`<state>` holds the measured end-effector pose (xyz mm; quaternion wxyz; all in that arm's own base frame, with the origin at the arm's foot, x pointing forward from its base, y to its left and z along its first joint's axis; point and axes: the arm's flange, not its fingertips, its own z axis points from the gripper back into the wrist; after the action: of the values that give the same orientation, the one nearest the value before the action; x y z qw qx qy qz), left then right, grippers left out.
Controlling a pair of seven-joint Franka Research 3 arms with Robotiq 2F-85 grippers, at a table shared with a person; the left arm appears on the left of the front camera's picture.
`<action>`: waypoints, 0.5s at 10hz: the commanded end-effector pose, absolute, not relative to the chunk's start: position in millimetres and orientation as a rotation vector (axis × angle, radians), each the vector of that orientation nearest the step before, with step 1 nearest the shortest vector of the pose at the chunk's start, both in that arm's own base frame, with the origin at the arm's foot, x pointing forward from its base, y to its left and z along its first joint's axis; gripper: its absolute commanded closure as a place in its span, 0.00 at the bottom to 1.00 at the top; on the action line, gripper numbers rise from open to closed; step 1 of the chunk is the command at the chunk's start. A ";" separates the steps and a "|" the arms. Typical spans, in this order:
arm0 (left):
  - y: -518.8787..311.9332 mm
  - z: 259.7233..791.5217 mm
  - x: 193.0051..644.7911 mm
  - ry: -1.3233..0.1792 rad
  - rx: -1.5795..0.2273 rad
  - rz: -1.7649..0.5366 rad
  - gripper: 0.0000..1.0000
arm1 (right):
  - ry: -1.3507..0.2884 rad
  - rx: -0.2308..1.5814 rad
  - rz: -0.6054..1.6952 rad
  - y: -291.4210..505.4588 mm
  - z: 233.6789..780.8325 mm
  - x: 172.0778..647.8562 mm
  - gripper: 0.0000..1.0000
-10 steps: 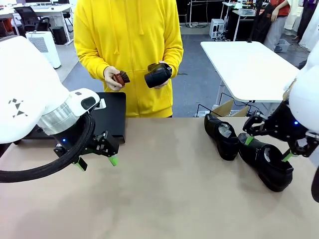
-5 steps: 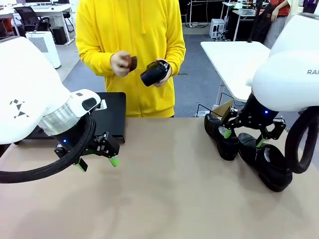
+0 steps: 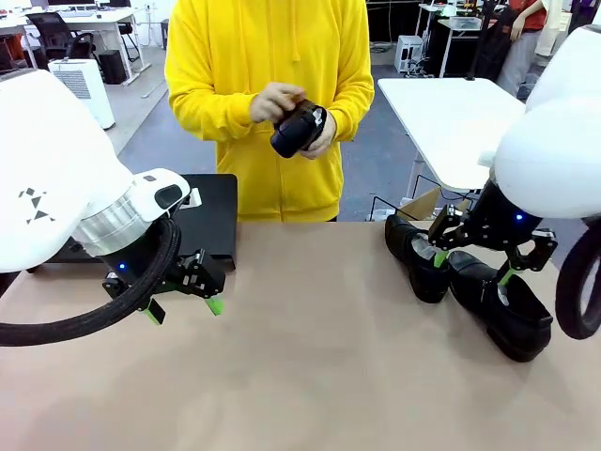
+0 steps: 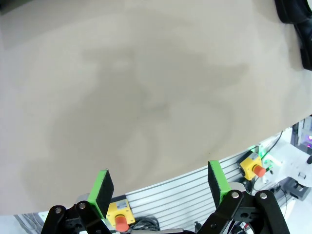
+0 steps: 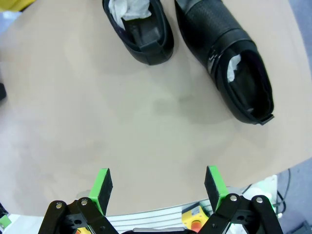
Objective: Organize the shoes by placing them on the stand.
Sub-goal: Pick up one Shoe and place it in the middle of the table.
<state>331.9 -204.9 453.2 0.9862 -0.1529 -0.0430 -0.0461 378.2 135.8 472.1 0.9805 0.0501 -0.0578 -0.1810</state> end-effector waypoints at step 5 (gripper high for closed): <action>-204.3 452.8 331.5 -0.082 -0.314 -0.093 0.00 | -0.094 0.123 -0.101 159.2 454.0 482.4 0.00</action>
<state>331.8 -205.0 453.3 0.9862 -0.1528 -0.0432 -0.0462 463.5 158.0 451.0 0.9943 0.0604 -0.0375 -0.0791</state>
